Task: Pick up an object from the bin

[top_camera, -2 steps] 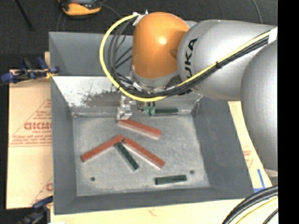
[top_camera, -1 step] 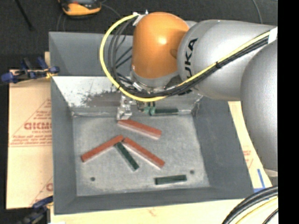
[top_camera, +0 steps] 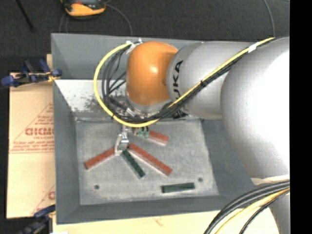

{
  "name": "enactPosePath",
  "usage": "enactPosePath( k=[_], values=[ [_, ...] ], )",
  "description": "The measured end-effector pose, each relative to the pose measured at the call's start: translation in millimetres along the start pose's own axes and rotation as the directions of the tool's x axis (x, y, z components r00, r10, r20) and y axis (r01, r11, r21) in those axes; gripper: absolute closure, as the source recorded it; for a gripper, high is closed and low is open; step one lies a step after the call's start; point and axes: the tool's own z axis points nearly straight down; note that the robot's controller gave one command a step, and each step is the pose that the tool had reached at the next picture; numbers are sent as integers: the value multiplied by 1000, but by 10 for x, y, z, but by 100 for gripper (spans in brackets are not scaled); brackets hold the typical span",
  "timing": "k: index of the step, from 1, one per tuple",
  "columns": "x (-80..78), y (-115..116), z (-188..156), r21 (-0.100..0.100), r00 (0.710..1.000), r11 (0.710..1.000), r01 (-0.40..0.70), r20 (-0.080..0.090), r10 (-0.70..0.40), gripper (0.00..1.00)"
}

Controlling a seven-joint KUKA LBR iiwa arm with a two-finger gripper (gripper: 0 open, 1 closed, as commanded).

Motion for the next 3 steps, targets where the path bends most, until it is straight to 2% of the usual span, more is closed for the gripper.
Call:
enactPosePath(
  k=[1, 2, 3],
  values=[
    [-5, -3, -5, 0, 1000, 1000, -2, 1, 2, 0],
    [75, 64, 614, 1, 990, 990, 140, -2, -140, 100],
    [74, 64, 614, 1, 990, 990, 139, -2, -139, 100]
  ],
)
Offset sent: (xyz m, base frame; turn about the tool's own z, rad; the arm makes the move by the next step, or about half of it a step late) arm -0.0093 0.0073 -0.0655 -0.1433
